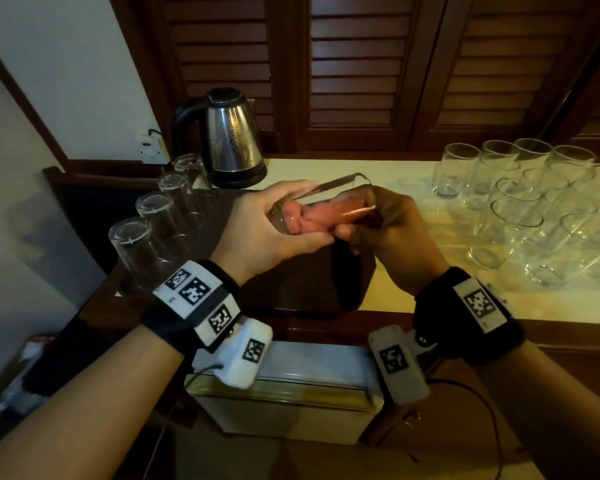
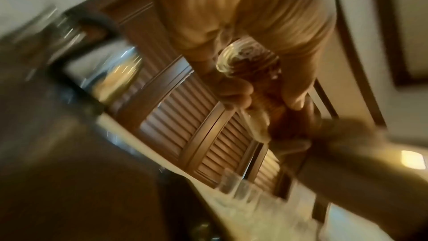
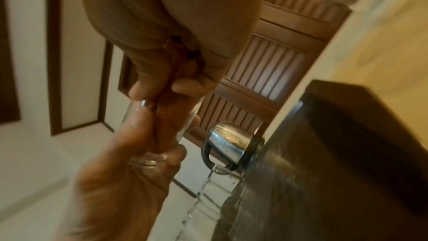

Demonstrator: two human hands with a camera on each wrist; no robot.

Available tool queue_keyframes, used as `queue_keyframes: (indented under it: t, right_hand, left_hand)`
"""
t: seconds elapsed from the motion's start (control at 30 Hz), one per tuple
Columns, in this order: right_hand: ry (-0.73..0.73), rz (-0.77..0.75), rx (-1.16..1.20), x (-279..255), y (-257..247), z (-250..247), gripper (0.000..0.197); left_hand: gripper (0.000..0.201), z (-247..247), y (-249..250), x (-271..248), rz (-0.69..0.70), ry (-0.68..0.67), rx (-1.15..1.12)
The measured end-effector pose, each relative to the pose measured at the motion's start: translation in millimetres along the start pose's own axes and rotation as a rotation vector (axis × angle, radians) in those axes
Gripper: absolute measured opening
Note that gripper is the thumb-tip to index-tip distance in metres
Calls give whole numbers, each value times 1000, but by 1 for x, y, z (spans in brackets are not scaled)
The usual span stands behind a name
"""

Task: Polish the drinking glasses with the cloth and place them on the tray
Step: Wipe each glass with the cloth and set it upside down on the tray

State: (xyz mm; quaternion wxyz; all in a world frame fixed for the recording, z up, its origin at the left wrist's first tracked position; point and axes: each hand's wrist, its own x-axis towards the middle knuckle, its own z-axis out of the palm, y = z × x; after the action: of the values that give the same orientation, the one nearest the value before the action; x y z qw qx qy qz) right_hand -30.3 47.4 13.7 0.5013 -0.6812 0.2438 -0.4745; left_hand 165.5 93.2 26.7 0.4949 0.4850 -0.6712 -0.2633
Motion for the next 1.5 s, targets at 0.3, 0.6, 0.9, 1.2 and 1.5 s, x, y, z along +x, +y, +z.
queue_keyframes:
  t: [0.3, 0.6, 0.9, 1.2, 1.5]
  right_hand:
    - [41, -70, -31, -5, -6, -1, 38]
    - [69, 4, 99, -5, -4, 8, 24]
    - [-25, -40, -71, 3, -4, 9, 34]
    - [56, -58, 67, -2, 0, 10, 27]
    - [48, 83, 78, 0, 6, 19, 22]
  left_hand:
    - [56, 8, 12, -4, -413, -131, -508]
    - [72, -1, 0, -6, 215, 58, 303]
    - [48, -11, 4, -4, -100, -5, -21]
    - [71, -7, 10, -8, -258, -73, -156]
    - [74, -13, -6, -6, 140, 27, 357]
